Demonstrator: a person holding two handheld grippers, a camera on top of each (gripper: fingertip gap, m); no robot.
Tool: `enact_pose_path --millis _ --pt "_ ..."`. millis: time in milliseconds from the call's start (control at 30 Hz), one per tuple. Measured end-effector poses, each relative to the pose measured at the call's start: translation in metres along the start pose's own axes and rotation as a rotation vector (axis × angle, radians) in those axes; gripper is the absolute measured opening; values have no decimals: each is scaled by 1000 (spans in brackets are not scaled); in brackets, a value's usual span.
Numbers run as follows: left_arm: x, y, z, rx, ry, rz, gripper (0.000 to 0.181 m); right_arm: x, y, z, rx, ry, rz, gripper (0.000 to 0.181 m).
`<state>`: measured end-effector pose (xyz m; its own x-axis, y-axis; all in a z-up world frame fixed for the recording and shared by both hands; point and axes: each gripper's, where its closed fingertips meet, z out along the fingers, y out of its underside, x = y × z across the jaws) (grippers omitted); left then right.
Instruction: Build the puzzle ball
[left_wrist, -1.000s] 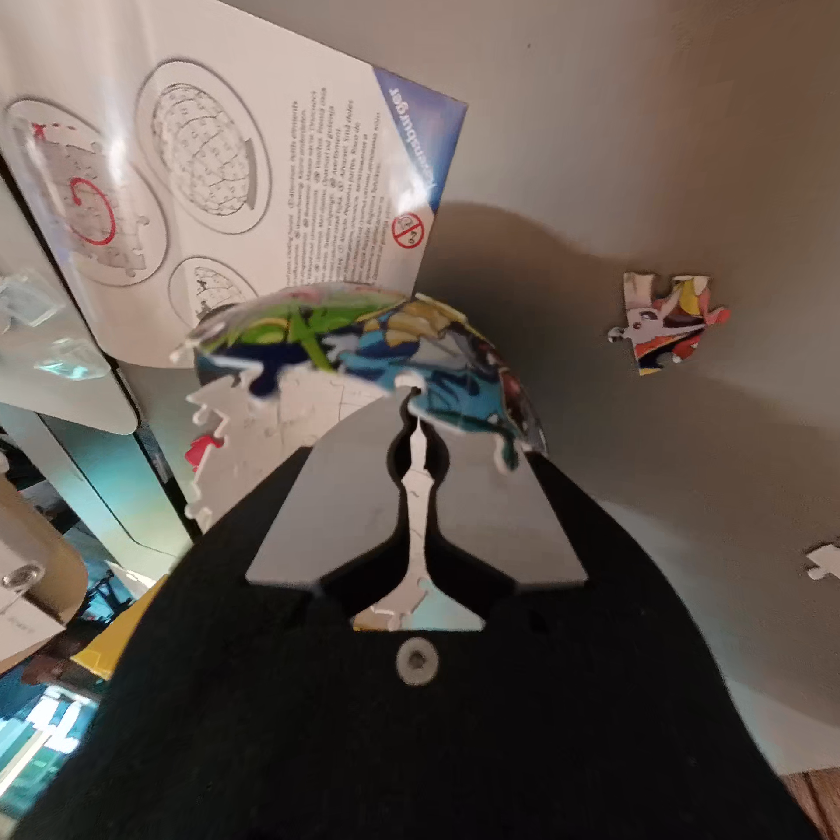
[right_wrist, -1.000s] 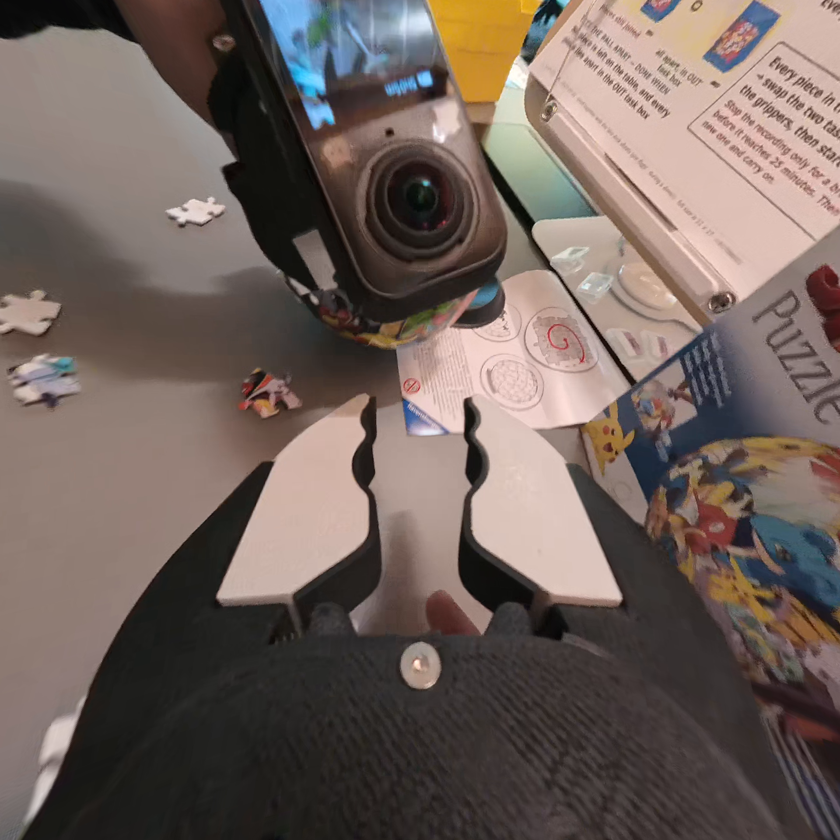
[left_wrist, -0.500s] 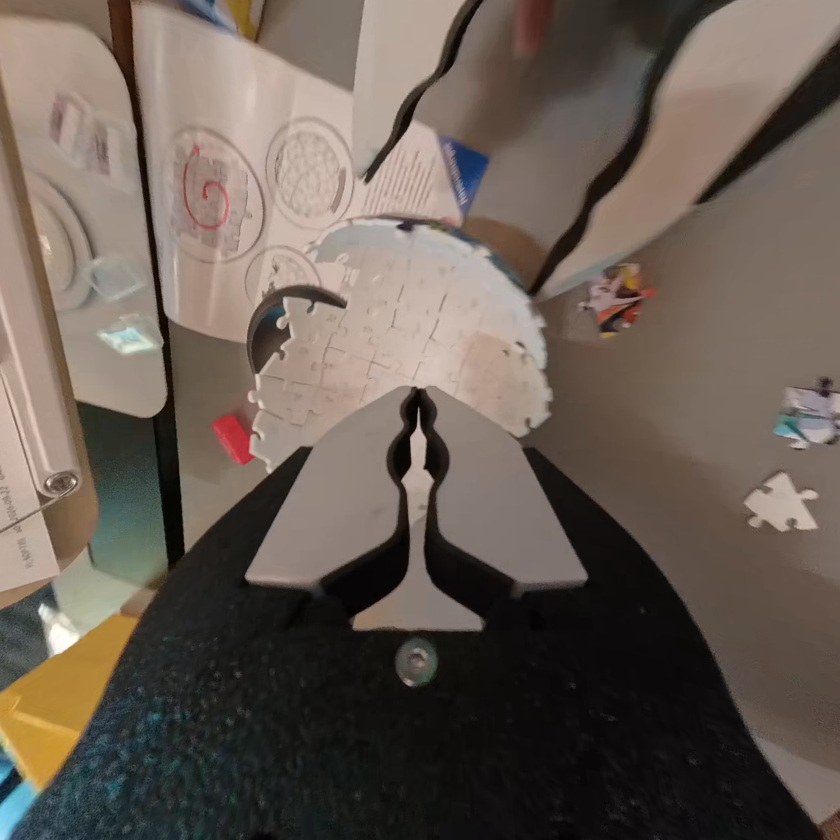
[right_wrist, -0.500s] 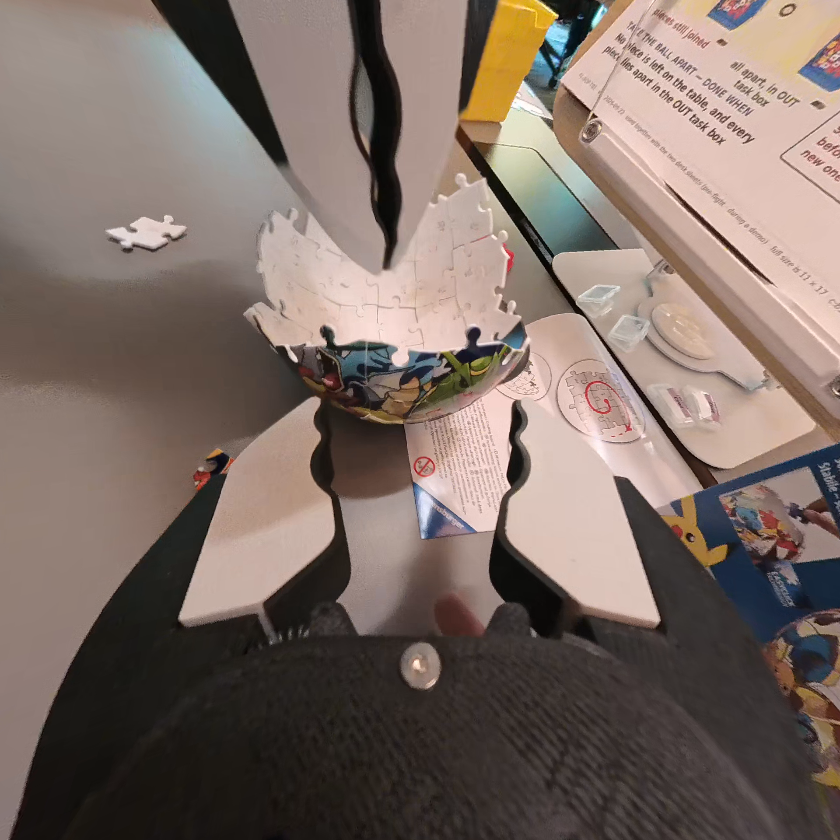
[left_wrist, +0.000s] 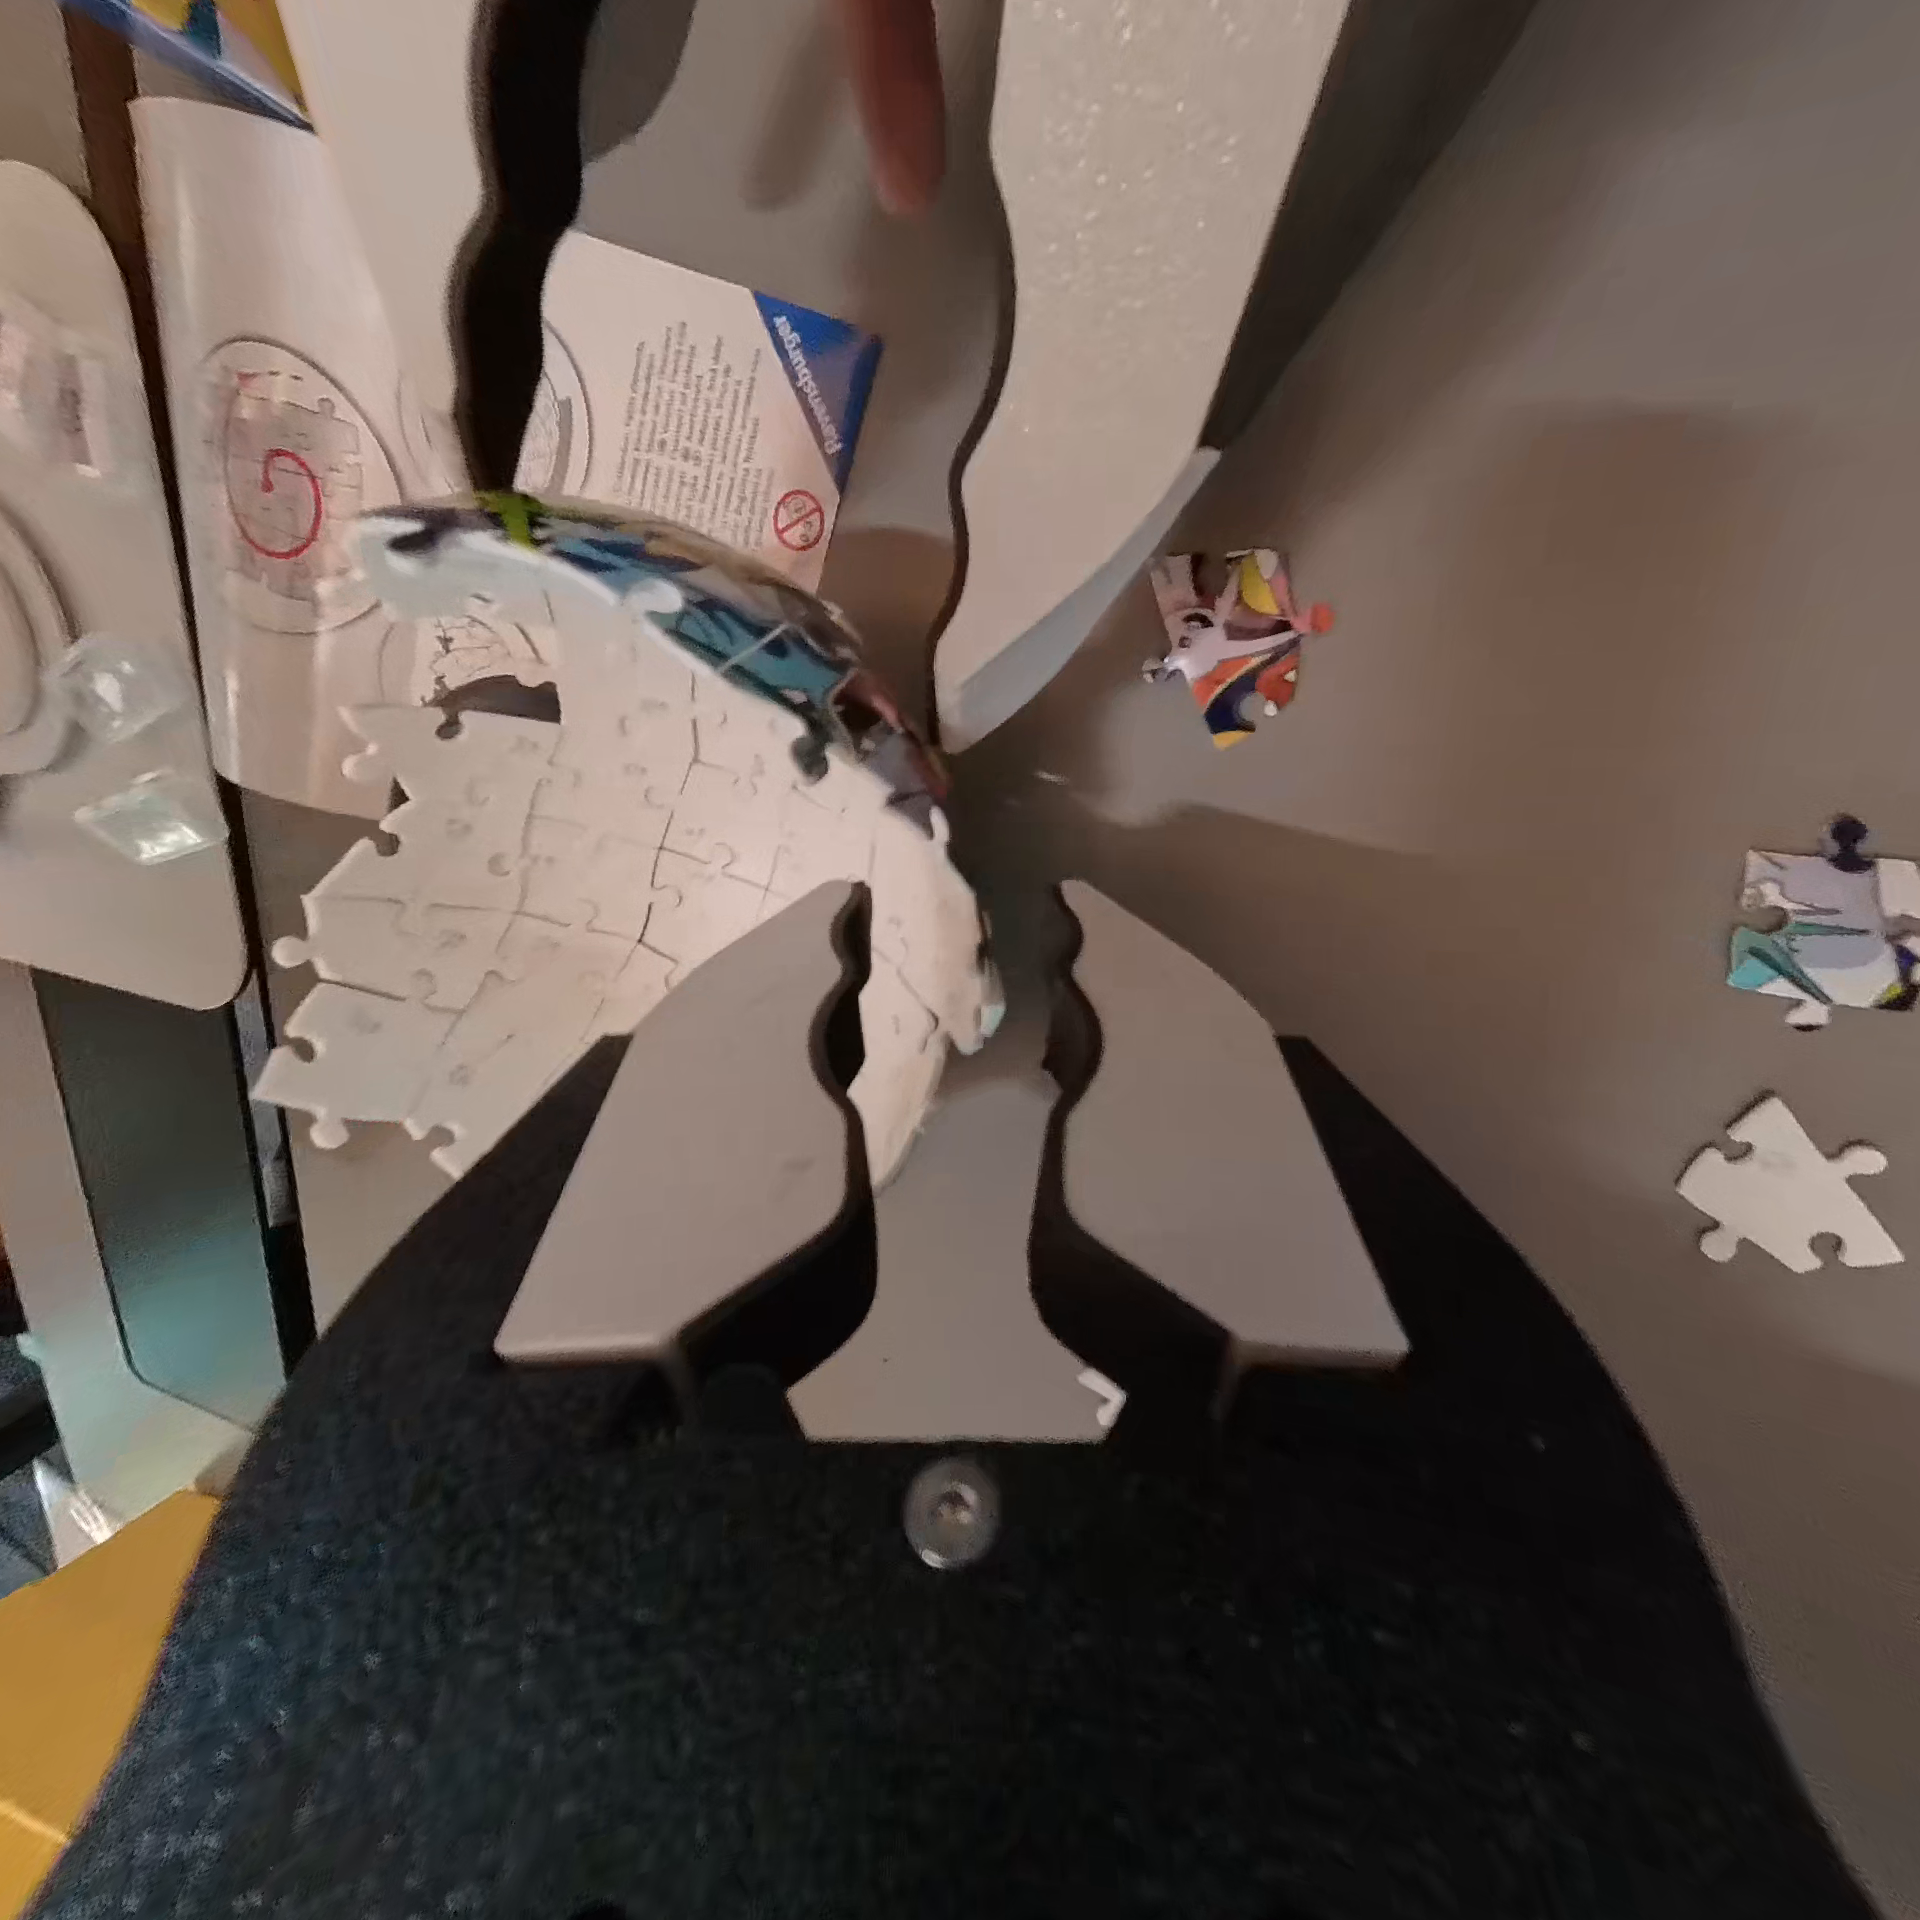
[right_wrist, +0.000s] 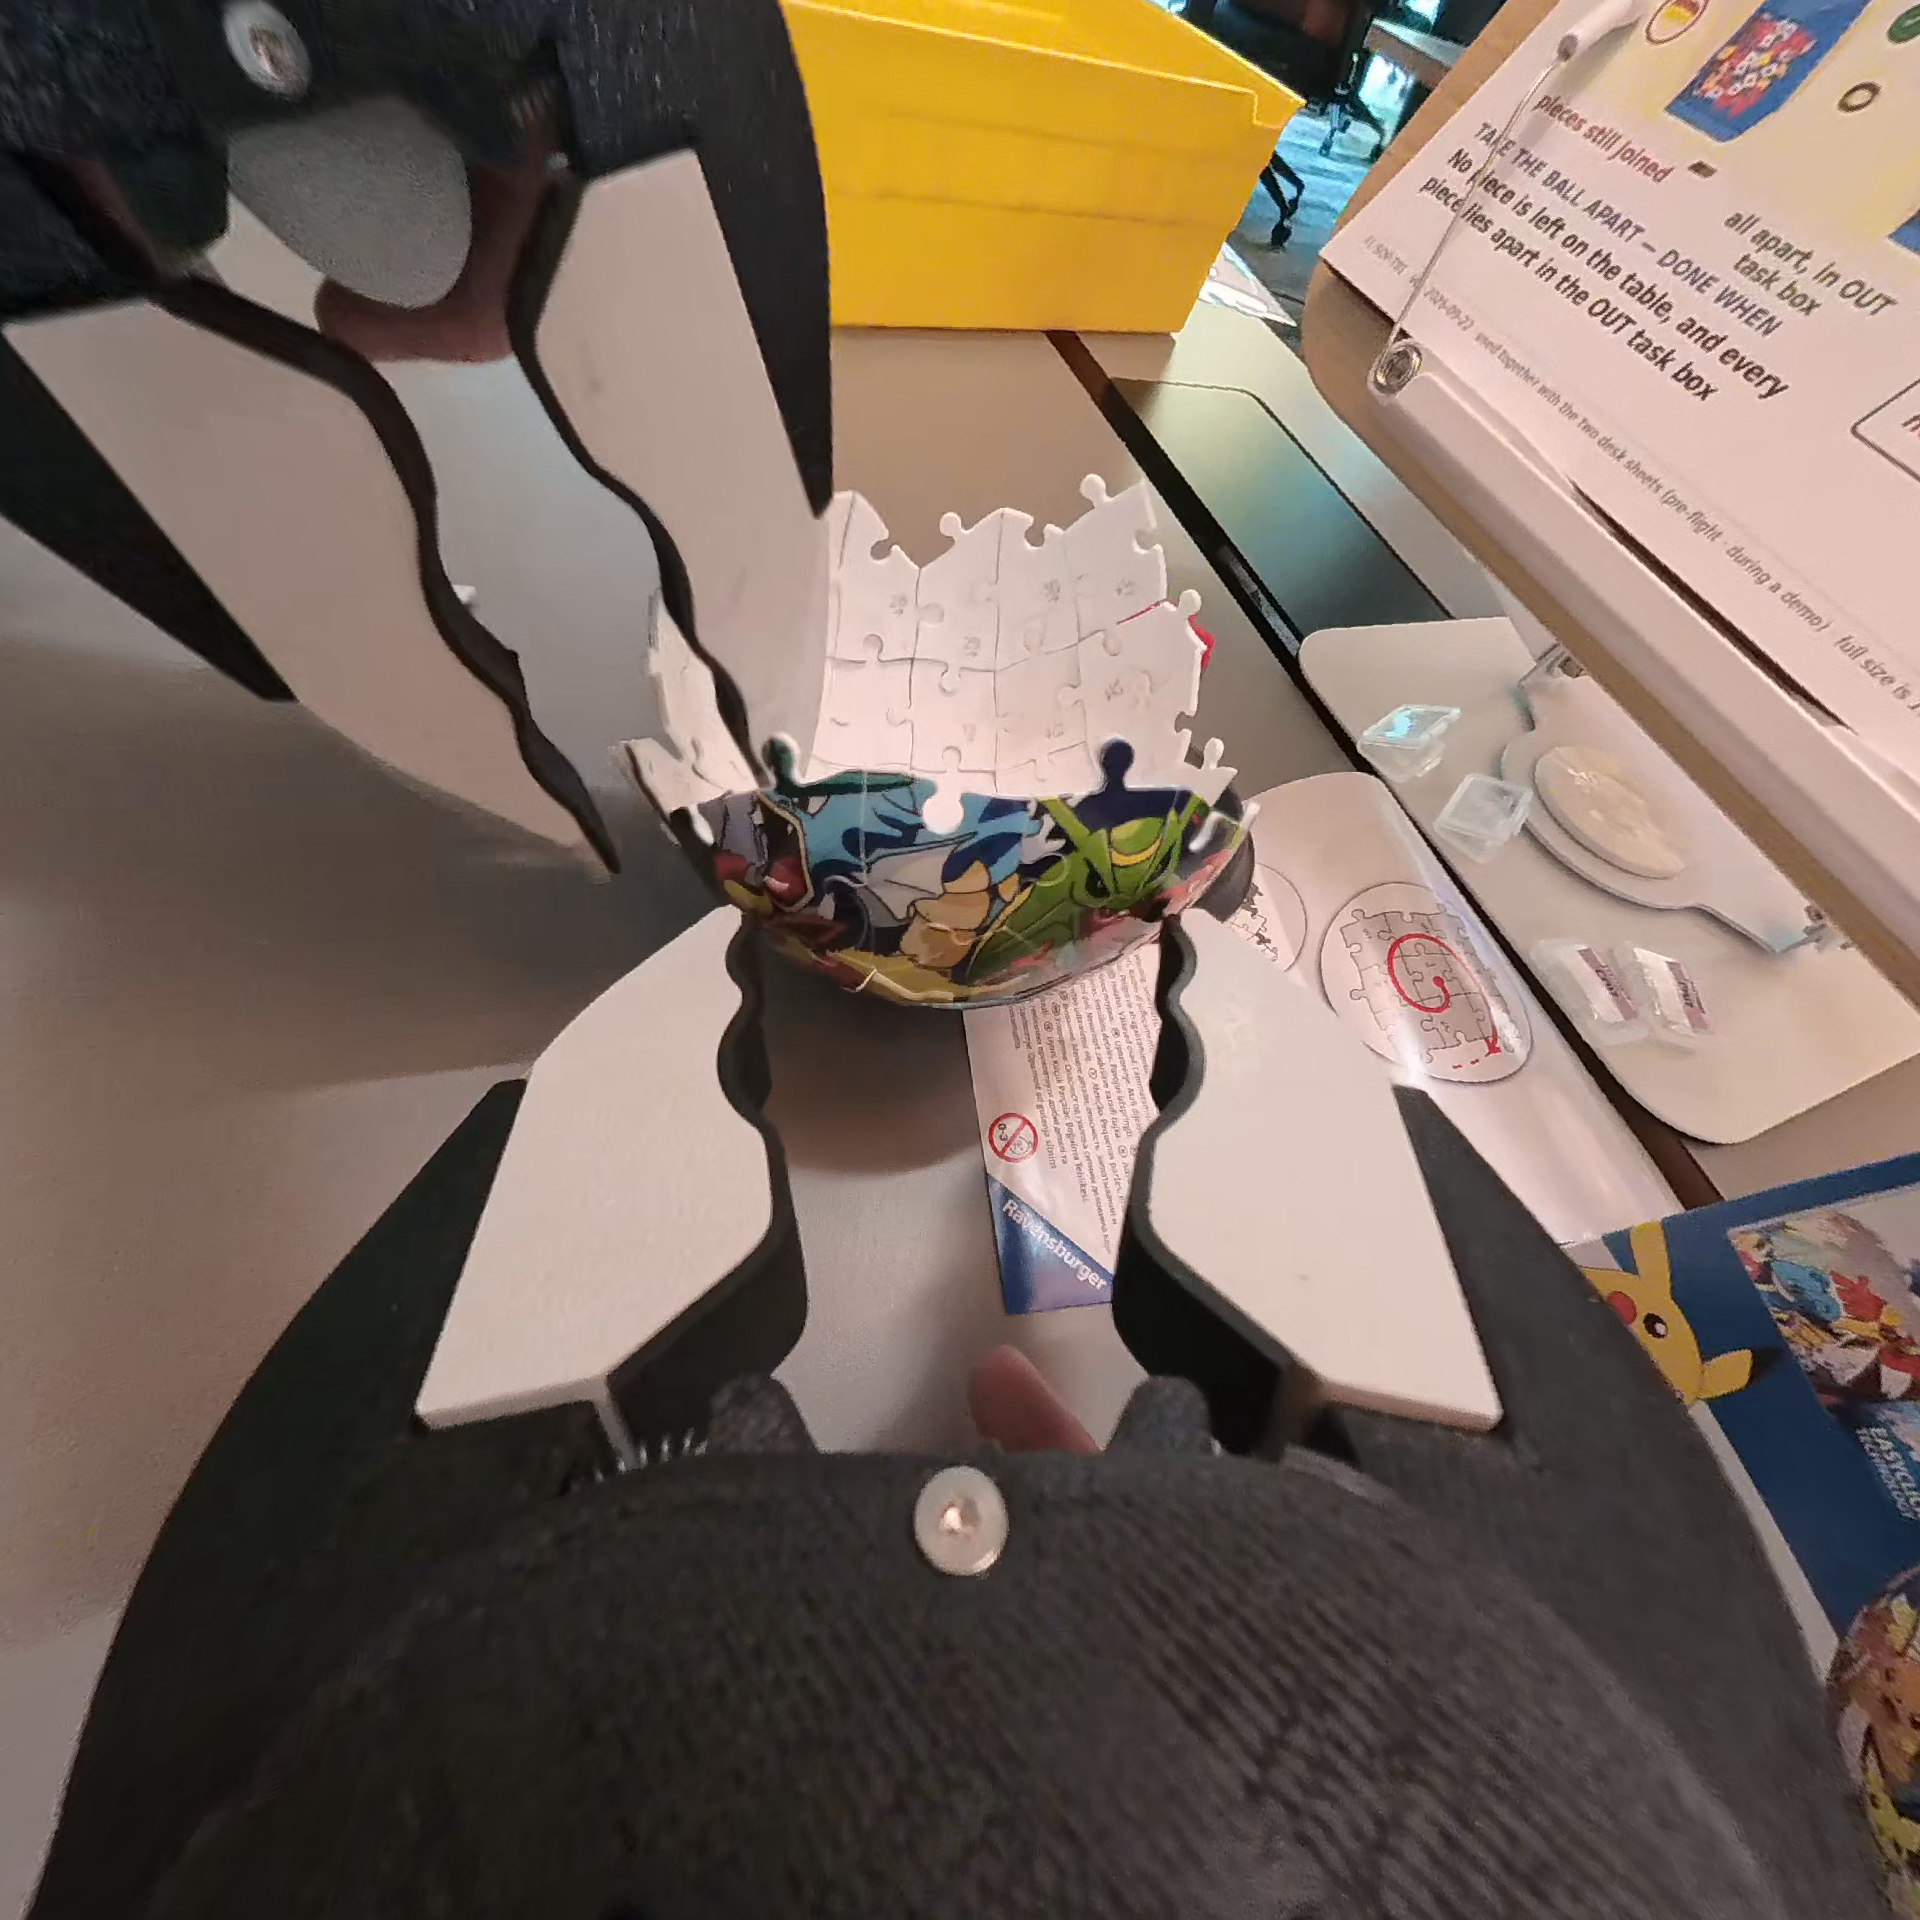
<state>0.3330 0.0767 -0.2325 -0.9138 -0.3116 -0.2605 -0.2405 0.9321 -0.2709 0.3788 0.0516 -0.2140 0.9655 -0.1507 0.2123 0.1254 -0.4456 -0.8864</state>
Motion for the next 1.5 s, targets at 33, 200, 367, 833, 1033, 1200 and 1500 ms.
enact_pose_path --millis 33,200,367,833,1033,1200,1500 --pt "-1 2 3 -14 -6 -5 31 0 0 0 -1 3 -1 73" --pt "-1 6 16 -56 -30 -5 26 -1 -1 1 7 -4 10 72" --pt "-2 9 22 -69 -56 -40 22 -1 -1 0 3 -7 13 72" --pt "-7 15 4 -61 -129 -47 24 -1 0 0 8 -11 27 70" --pt "-6 24 8 -103 -134 24 14 -1 -1 1 12 -13 29 70" --pt "-4 23 14 -87 -124 81 2 0 1 2 3 -5 25 68" --pt "-4 22 15 -59 -143 90 2 0 1 3 10 -7 45 67"
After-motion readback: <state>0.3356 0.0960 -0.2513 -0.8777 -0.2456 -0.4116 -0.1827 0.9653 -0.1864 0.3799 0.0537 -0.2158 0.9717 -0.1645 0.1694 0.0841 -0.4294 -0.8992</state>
